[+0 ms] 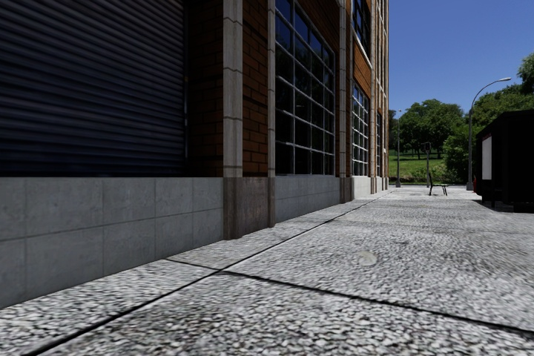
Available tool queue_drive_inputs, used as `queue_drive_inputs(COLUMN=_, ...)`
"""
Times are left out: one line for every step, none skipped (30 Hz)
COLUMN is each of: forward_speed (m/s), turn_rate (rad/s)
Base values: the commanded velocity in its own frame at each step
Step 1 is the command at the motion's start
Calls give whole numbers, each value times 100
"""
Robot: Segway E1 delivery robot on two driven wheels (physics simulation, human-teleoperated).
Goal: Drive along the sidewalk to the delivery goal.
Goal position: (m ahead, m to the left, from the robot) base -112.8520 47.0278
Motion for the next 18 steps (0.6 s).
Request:
queue_drive_inputs(forward_speed=0, turn_rate=0)
queue_drive_inputs(forward_speed=0, turn_rate=0)
queue_drive_inputs(forward_speed=0, turn_rate=0)
queue_drive_inputs(forward_speed=0, turn_rate=0)
queue_drive_inputs(forward_speed=0, turn_rate=0)
queue_drive_inputs(forward_speed=0, turn_rate=0)
queue_drive_inputs(forward_speed=0, turn_rate=0)
queue_drive_inputs(forward_speed=0, turn_rate=0)
queue_drive_inputs(forward_speed=0, turn_rate=0)
queue_drive_inputs(forward_speed=0, turn_rate=0)
queue_drive_inputs(forward_speed=0, turn_rate=0)
queue_drive_inputs(forward_speed=0, turn_rate=0)
queue_drive_inputs(forward_speed=1, turn_rate=0)
queue_drive_inputs(forward_speed=14, turn_rate=0)
queue_drive_inputs(forward_speed=38, turn_rate=0)
queue_drive_inputs(forward_speed=38, turn_rate=0)
queue_drive_inputs(forward_speed=63, turn_rate=0)
queue_drive_inputs(forward_speed=88, turn_rate=0)
